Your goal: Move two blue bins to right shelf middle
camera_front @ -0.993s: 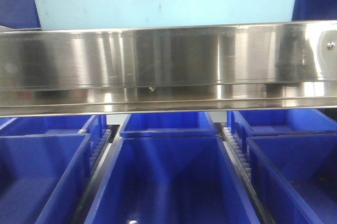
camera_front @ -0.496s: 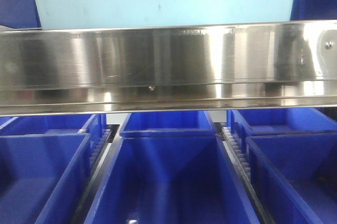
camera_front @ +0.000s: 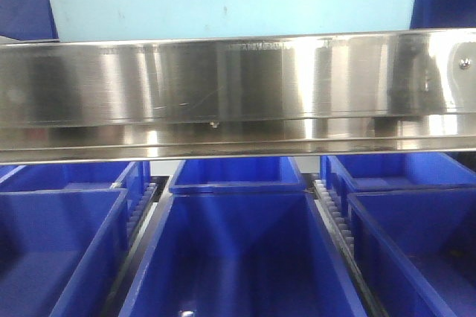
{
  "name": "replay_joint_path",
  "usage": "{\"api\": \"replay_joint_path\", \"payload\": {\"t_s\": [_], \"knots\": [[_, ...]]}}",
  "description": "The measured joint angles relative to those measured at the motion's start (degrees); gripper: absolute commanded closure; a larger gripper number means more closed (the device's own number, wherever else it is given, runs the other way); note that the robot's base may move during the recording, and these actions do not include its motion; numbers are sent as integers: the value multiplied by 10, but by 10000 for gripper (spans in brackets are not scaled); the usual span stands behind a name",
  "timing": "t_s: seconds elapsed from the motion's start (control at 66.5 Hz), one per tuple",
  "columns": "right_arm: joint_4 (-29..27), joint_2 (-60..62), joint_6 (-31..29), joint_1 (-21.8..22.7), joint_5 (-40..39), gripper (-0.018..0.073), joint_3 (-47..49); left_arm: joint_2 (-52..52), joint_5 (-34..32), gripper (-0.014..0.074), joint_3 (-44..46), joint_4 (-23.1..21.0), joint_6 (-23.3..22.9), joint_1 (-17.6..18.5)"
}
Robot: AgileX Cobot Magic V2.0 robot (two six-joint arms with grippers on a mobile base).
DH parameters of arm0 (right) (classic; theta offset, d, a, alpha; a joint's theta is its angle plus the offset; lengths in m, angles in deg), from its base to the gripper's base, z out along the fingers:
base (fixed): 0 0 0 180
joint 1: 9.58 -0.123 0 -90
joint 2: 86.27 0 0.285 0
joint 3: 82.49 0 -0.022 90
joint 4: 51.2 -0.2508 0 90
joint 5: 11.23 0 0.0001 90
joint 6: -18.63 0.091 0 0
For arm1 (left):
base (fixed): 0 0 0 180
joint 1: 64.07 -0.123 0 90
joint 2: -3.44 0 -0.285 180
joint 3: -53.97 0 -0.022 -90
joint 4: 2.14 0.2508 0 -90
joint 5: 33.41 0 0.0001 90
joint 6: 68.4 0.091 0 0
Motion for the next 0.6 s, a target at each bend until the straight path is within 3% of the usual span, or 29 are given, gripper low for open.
{"api": "replay_joint_path", "payload": {"t_s": [0.211,0.602], "knots": [[0,0,0,0,6,711,0,0,0,707,0,0,0,0],[6,-64,0,0,63,711,1,69,61,707,1,11,0,0]]}}
